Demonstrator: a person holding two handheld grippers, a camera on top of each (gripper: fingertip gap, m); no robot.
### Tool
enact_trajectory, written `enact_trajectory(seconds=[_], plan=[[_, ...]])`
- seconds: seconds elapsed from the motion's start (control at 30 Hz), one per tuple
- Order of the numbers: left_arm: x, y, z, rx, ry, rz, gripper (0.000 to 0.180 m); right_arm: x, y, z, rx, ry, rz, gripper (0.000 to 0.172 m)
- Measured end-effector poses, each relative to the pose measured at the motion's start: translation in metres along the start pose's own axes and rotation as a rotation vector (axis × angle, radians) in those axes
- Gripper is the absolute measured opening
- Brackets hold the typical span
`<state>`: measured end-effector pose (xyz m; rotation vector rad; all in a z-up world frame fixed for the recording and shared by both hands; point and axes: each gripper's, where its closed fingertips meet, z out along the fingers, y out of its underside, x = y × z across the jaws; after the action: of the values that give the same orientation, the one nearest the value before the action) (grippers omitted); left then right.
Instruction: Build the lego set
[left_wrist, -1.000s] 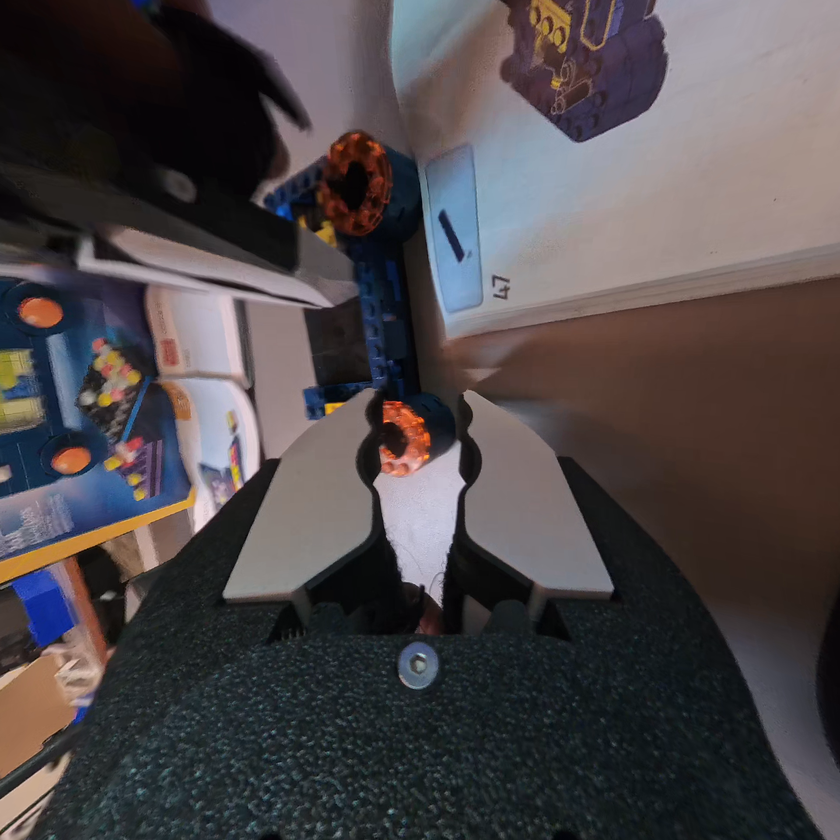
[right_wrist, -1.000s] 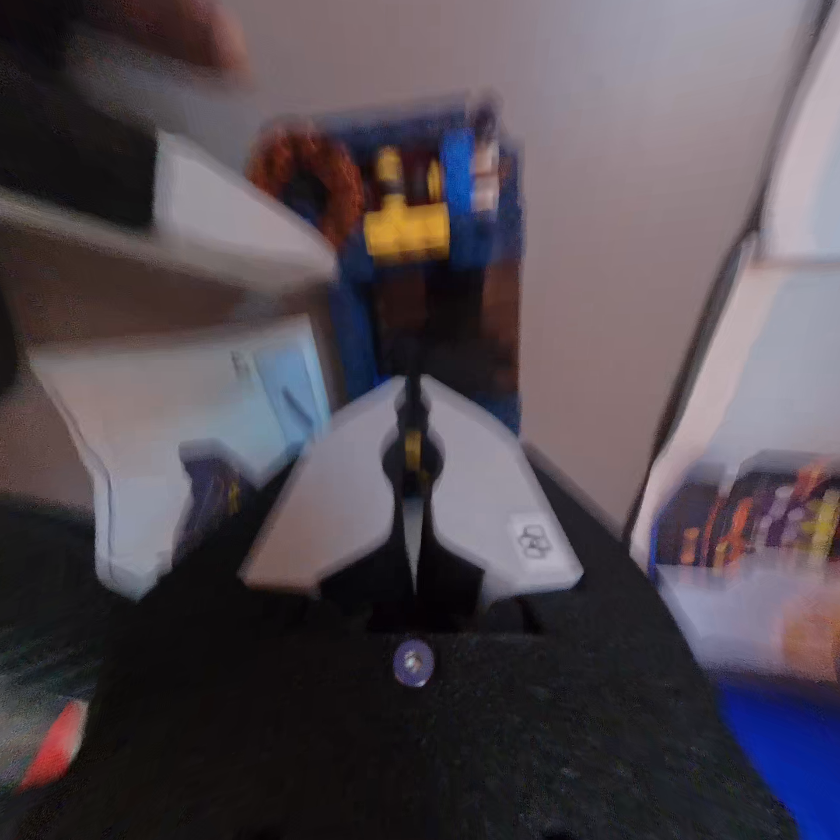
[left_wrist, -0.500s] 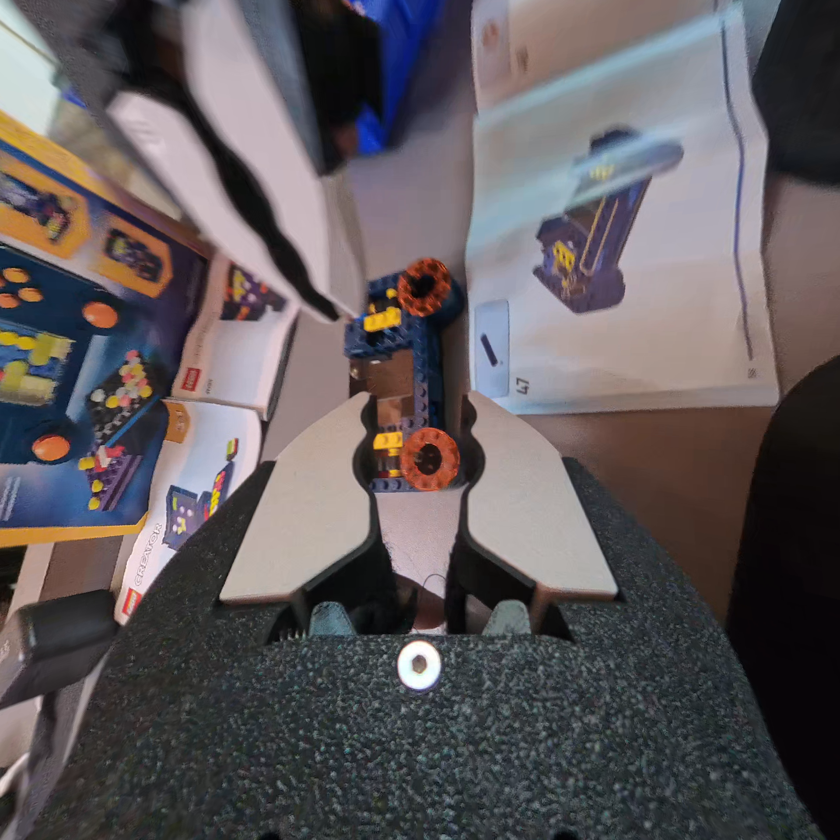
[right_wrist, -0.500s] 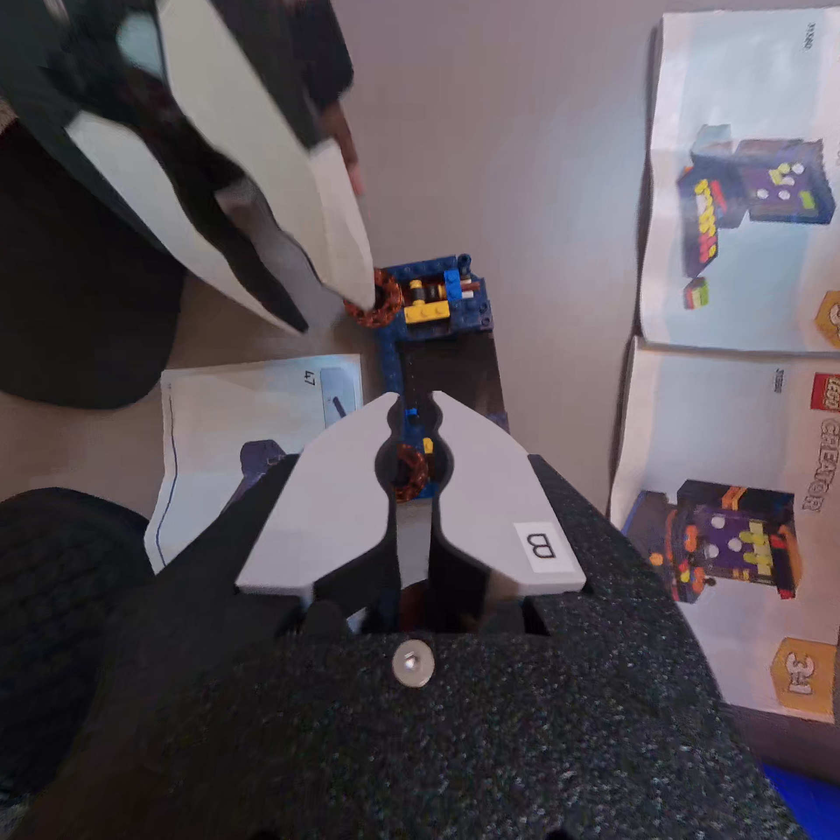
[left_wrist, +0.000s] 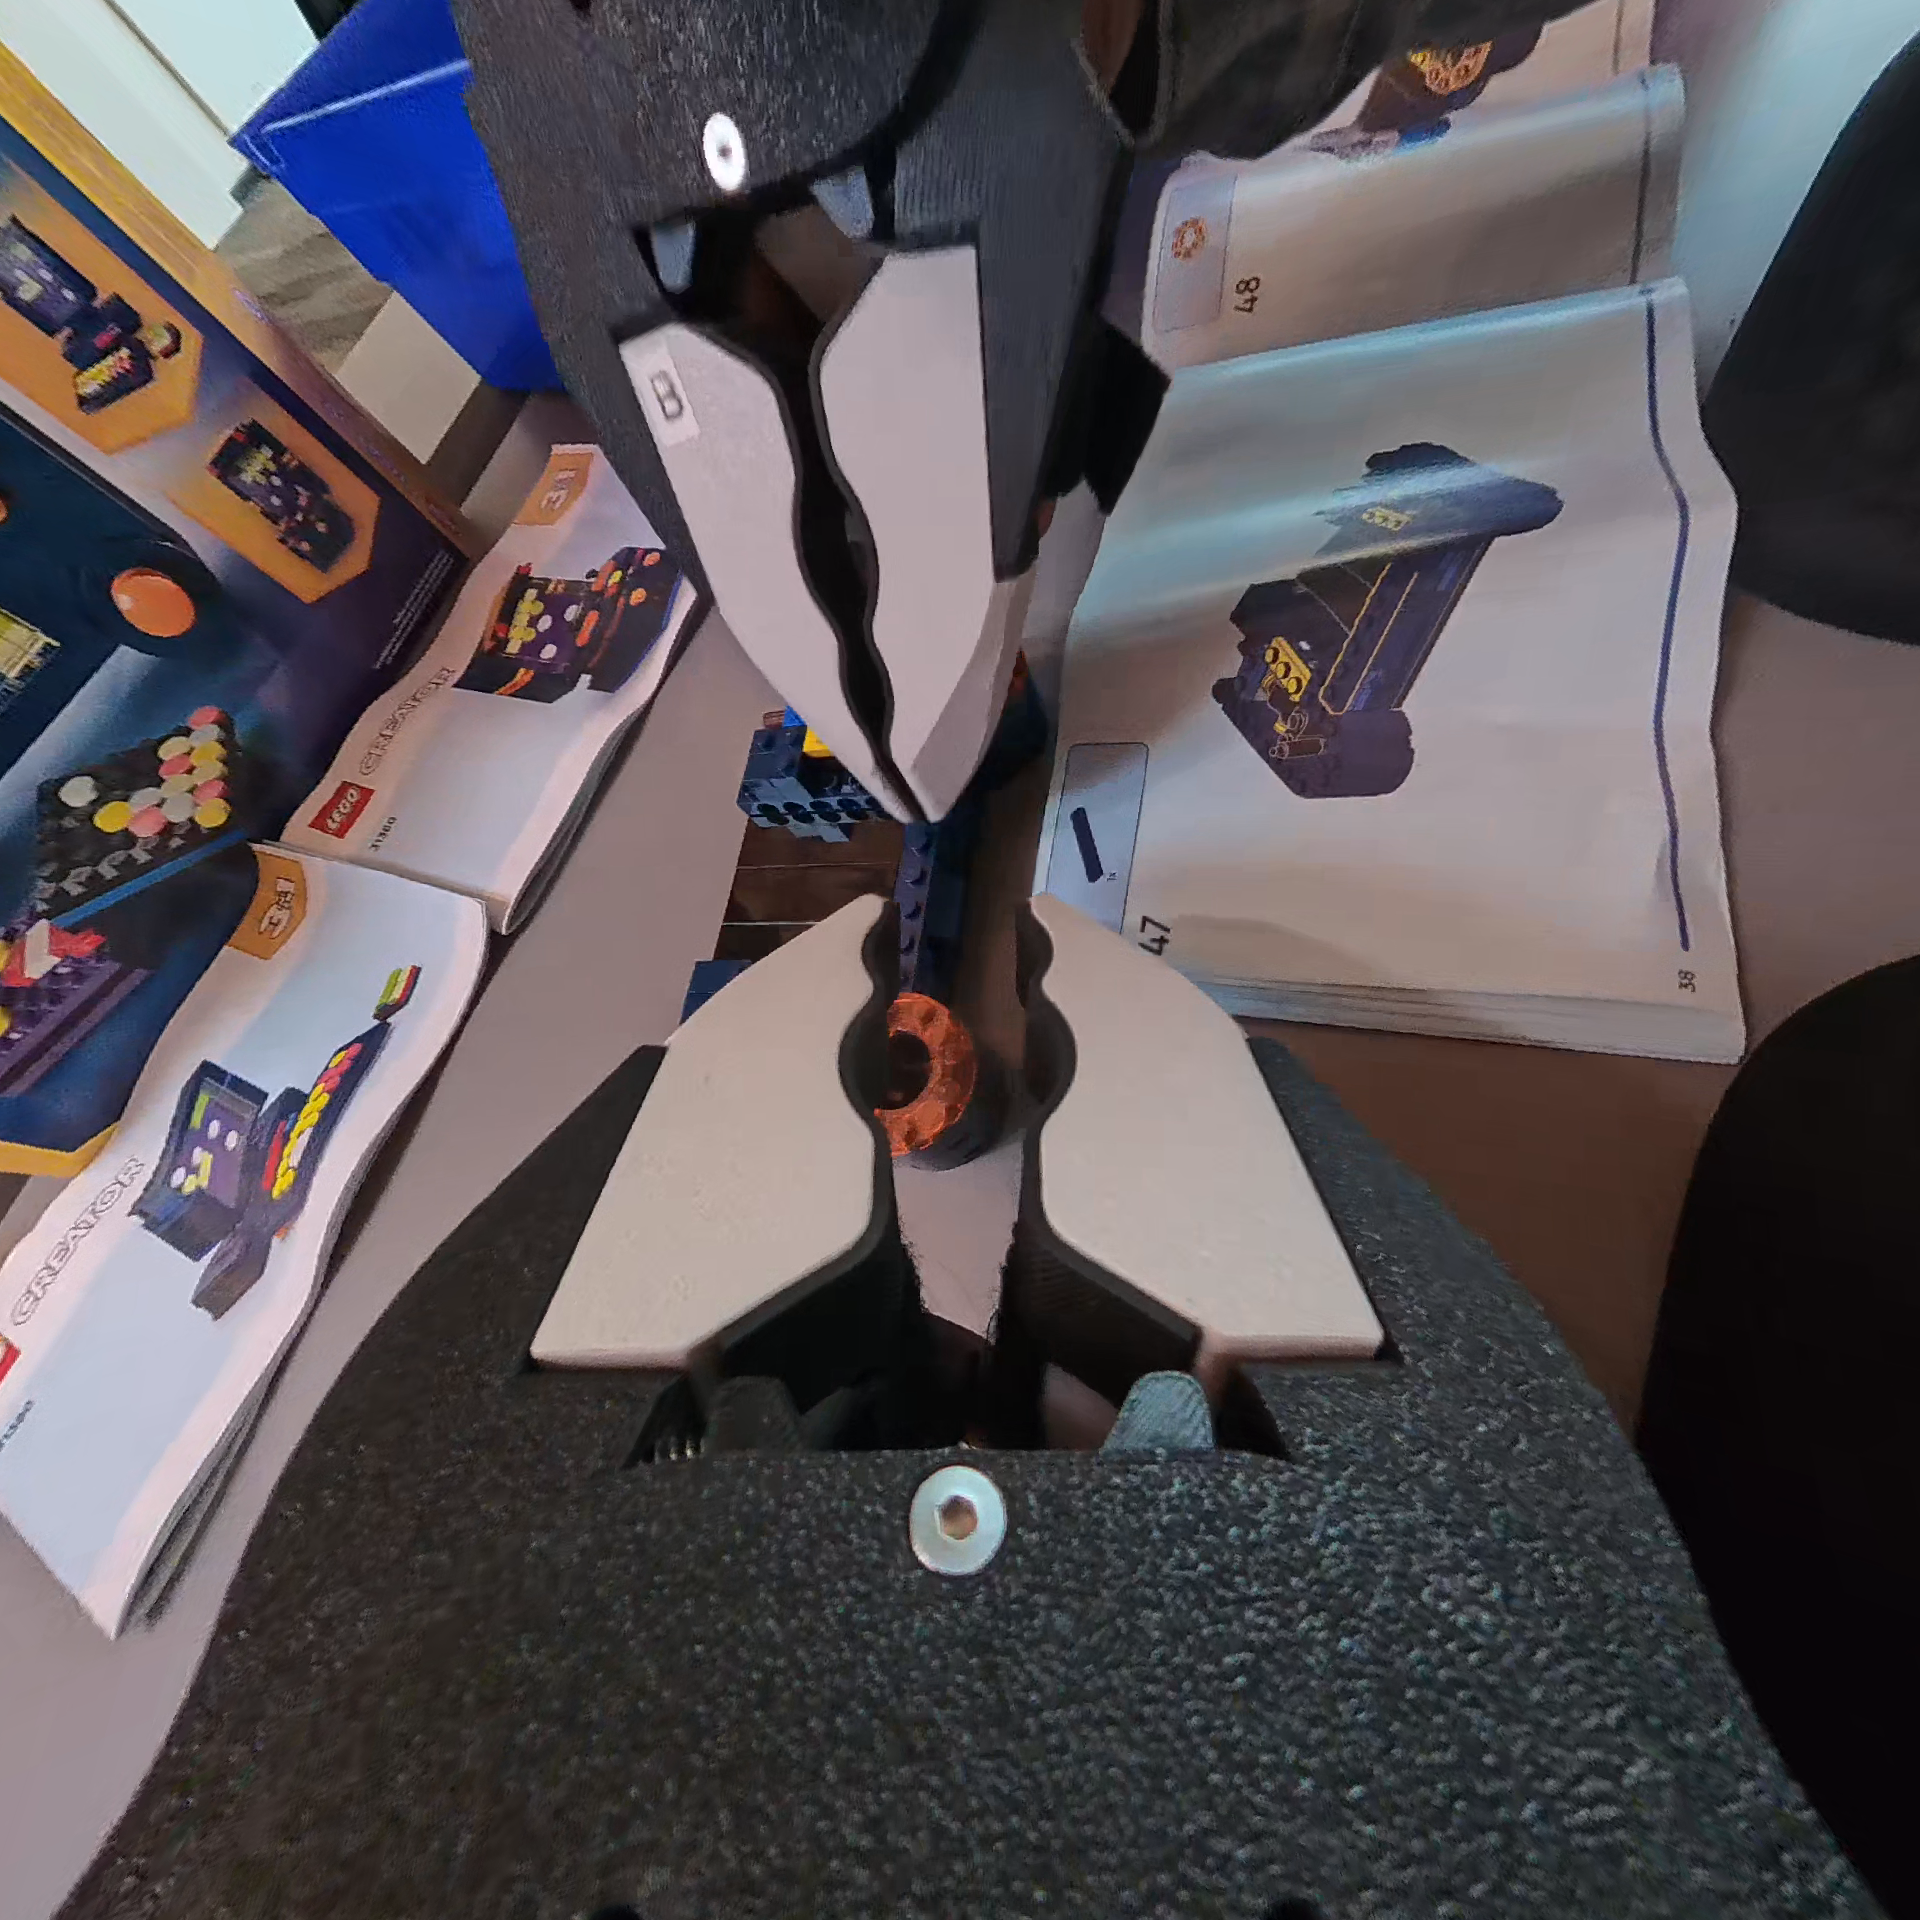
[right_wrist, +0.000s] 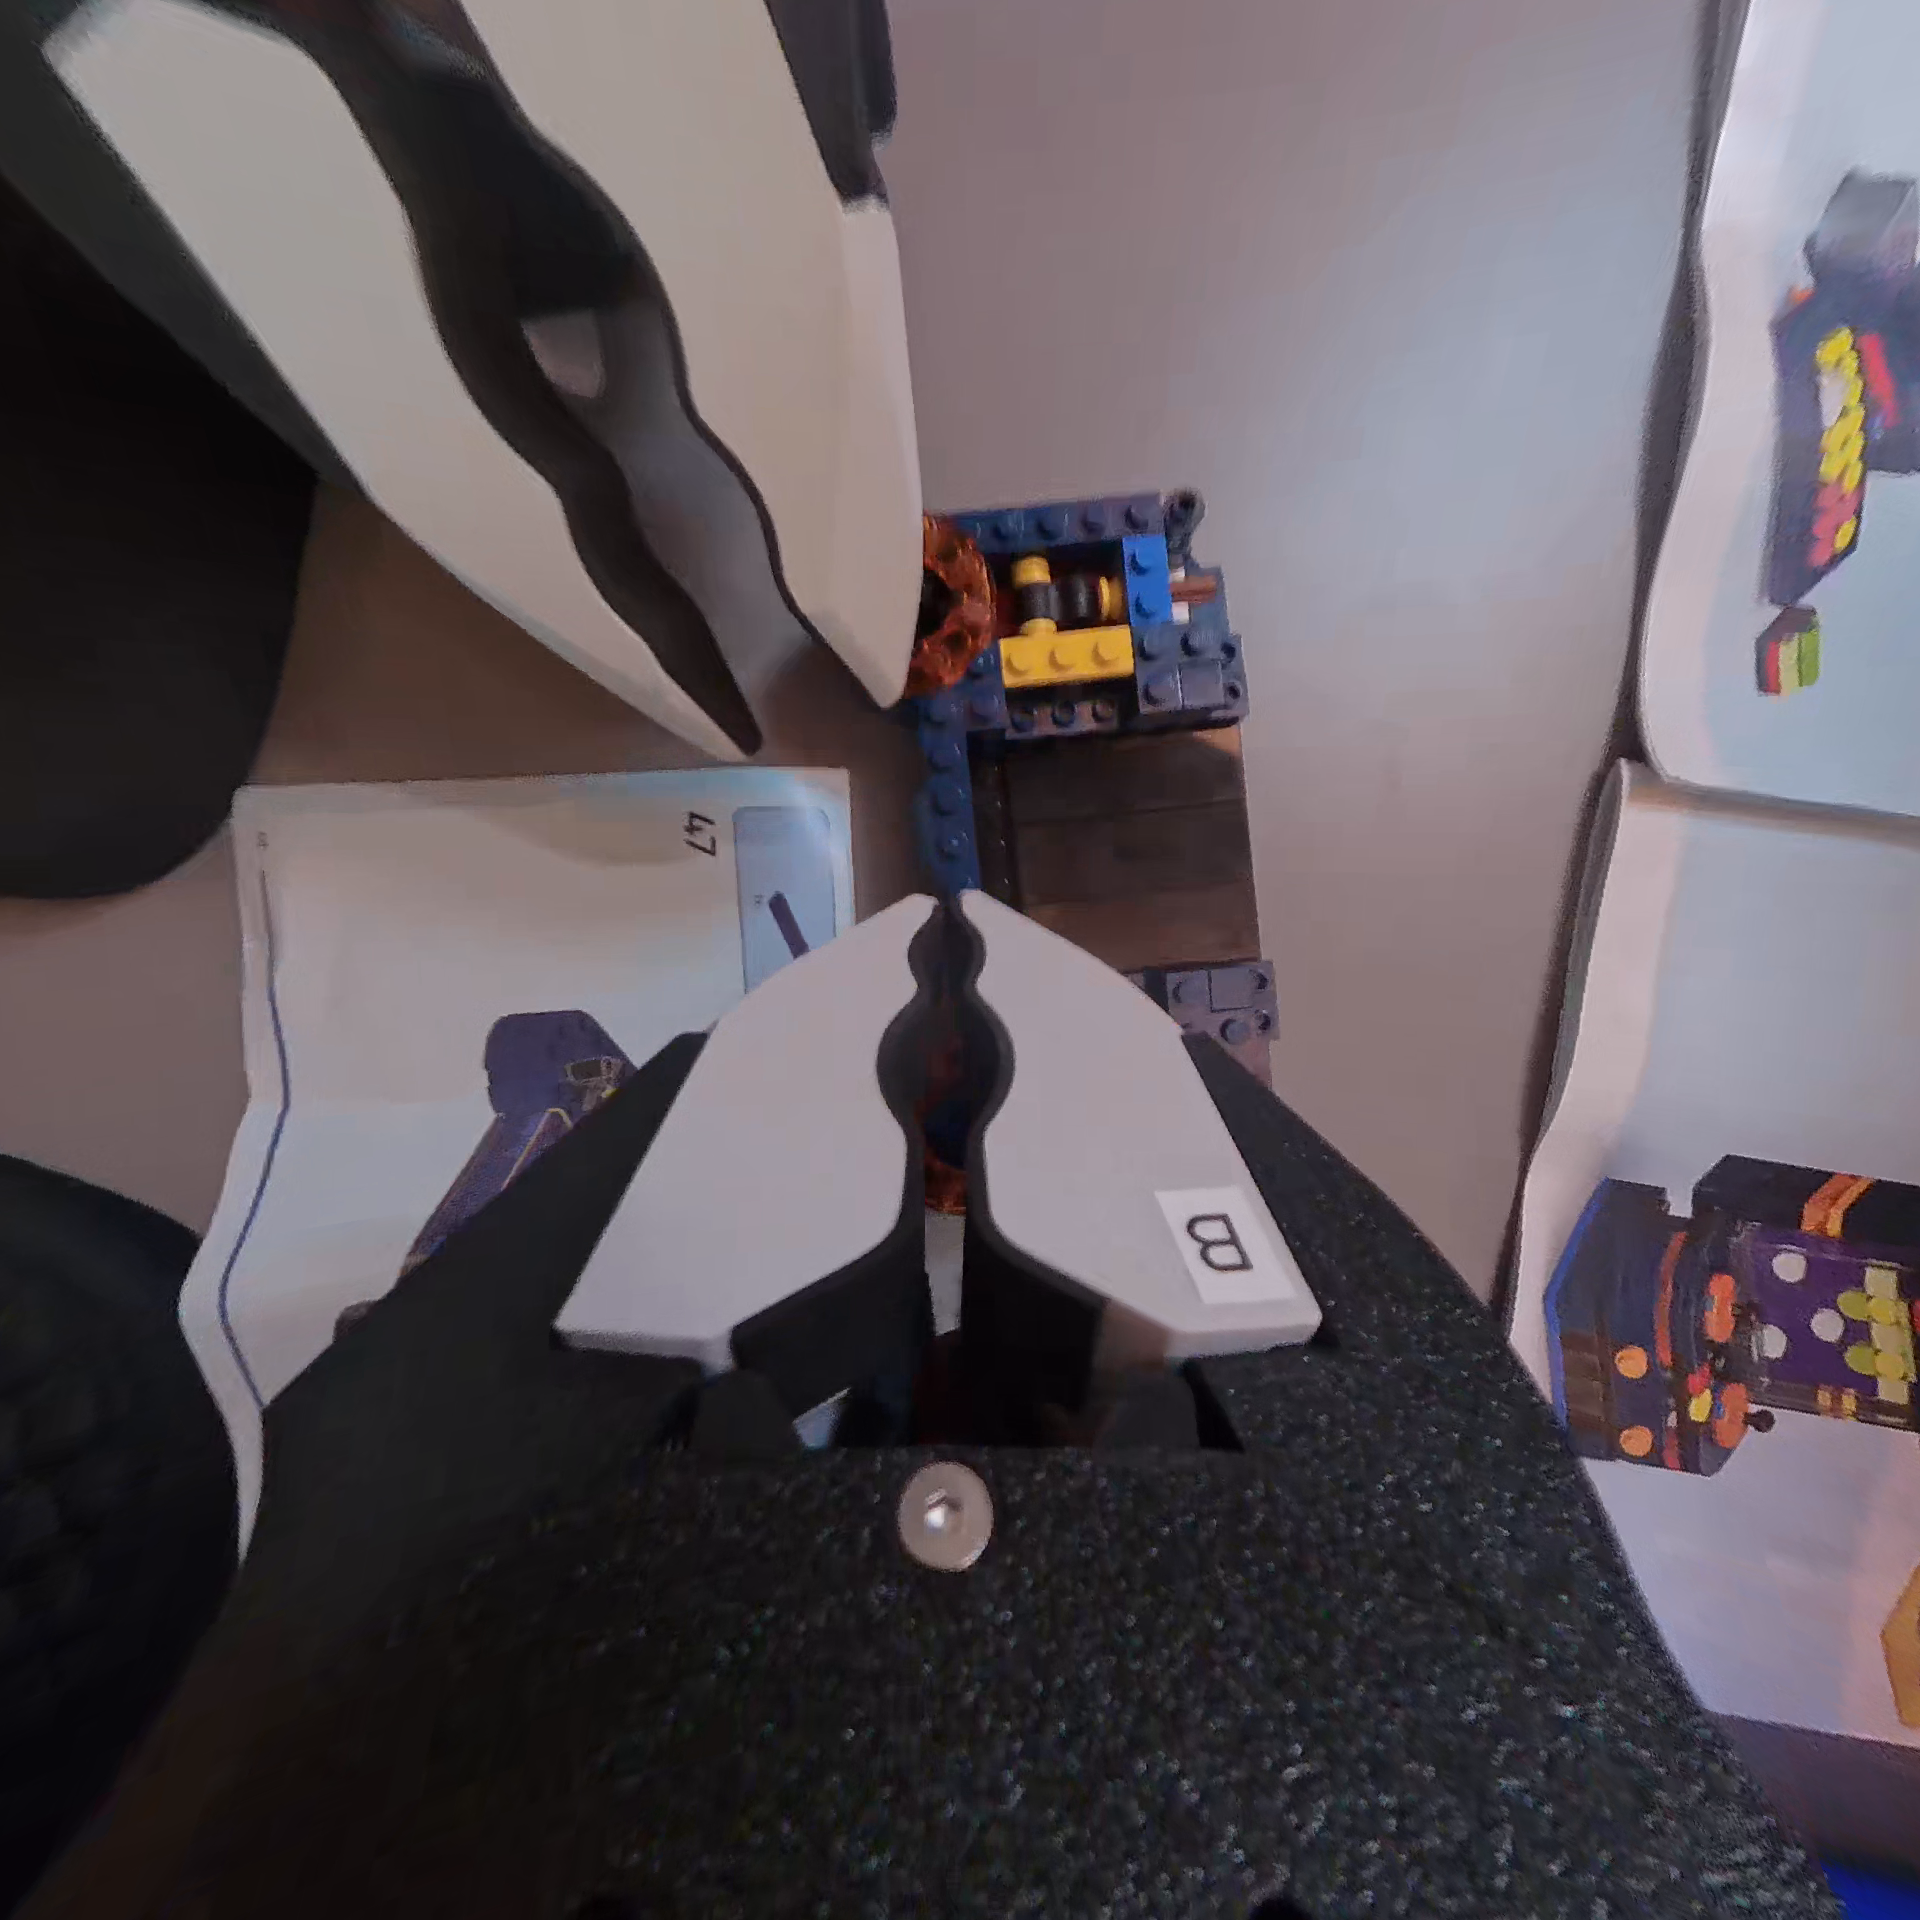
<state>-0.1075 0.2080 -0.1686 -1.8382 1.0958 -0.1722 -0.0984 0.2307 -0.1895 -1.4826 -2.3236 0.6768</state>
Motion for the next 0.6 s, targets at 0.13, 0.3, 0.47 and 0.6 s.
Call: enact_trajectory(seconds=[0.13, 0.3, 0.47, 0.6], plan=[[-0.016, -0.006, -0.001, 0.087, -0.095, -0.052, 0.050, -0.003, -0.002, -0.002, 0.008, 0.001, -0.009, 0.000], [-0.041, -0.008, -0.016, 0.247, -0.170, -0.225, 0.070, -0.001, -0.015, -0.045, 0.201, 0.125, 0.076, 0.013], [-0.062, -0.009, -0.030, 0.388, -0.207, -0.416, 0.068, -0.013, 0.003, -0.085, 0.455, 0.292, 0.221, 0.036], [-0.070, -0.012, -0.036, 0.467, -0.255, -0.436, 0.060, -0.012, 0.036, -0.077, 0.606, 0.405, 0.317, 0.053]])
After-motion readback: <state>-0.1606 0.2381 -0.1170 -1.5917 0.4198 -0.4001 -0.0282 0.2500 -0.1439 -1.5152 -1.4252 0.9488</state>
